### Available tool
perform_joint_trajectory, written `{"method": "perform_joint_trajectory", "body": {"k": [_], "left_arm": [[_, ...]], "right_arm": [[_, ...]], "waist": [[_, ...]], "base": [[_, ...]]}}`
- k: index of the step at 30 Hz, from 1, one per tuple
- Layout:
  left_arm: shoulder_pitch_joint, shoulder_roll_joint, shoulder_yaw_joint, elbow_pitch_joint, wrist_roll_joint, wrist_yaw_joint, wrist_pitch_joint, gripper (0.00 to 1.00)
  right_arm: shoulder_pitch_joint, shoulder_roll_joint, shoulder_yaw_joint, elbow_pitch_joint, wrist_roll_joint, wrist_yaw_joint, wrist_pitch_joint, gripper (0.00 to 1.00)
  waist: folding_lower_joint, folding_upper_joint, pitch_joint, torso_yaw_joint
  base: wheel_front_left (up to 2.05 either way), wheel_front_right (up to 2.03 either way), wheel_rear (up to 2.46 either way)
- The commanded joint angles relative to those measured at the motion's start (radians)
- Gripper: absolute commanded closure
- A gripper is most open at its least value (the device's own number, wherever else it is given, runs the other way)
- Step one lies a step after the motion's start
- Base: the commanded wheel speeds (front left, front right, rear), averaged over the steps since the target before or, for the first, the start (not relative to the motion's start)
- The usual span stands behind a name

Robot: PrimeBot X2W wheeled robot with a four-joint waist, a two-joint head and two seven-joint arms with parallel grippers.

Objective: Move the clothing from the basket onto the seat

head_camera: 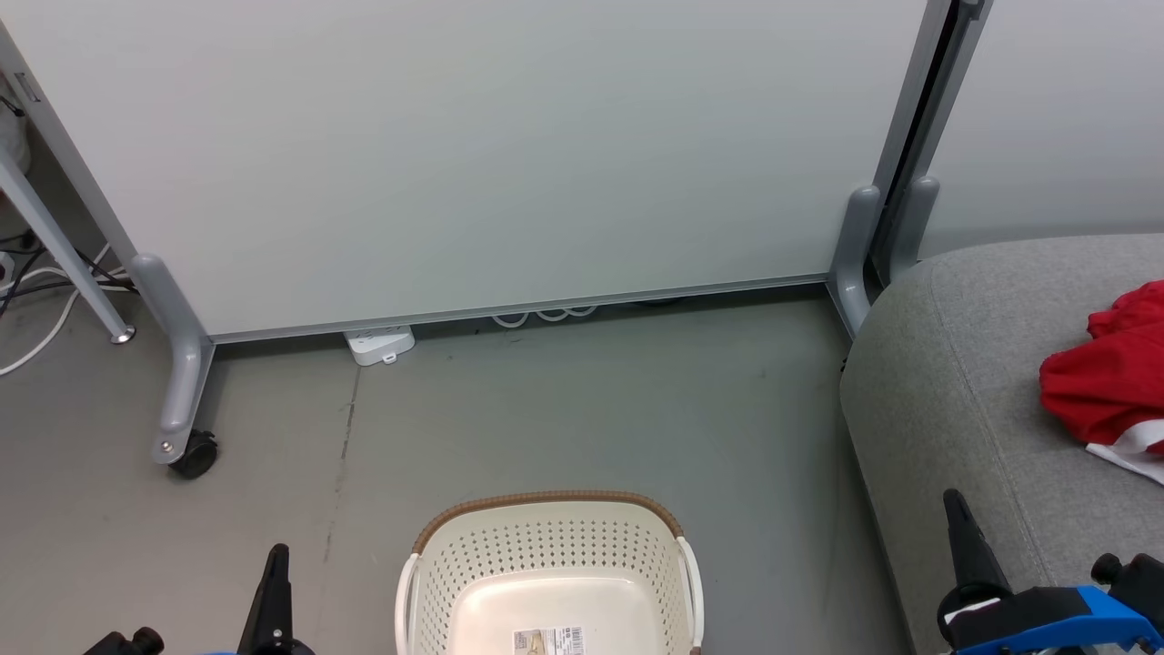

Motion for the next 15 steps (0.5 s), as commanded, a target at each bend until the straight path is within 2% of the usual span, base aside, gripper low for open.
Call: {"method": "perform_joint_trajectory", "body": {"k": [1,15], "left_arm": [[-0.027,0.005,0.012,-0.017,-0.03,-0.001,0.008,1.0],[-0.045,0.003,0.036,-0.034,-0.176,-0.001,0.049,1.0]], "right_arm": [[-0.029,-0.003,-0.003,-0.007,0.037,0.0,0.004,1.0],[-0.051,-0.003,-0.005,0.001,0.21,0.0,0.021,1.0]], "waist": [[-0.0001,0.0,0.0,-0.001],[-0.0001,0.0,0.003,-0.006]], "base": [[0.0,0.0,0.0],[0.0,0.0,0.0]]}}
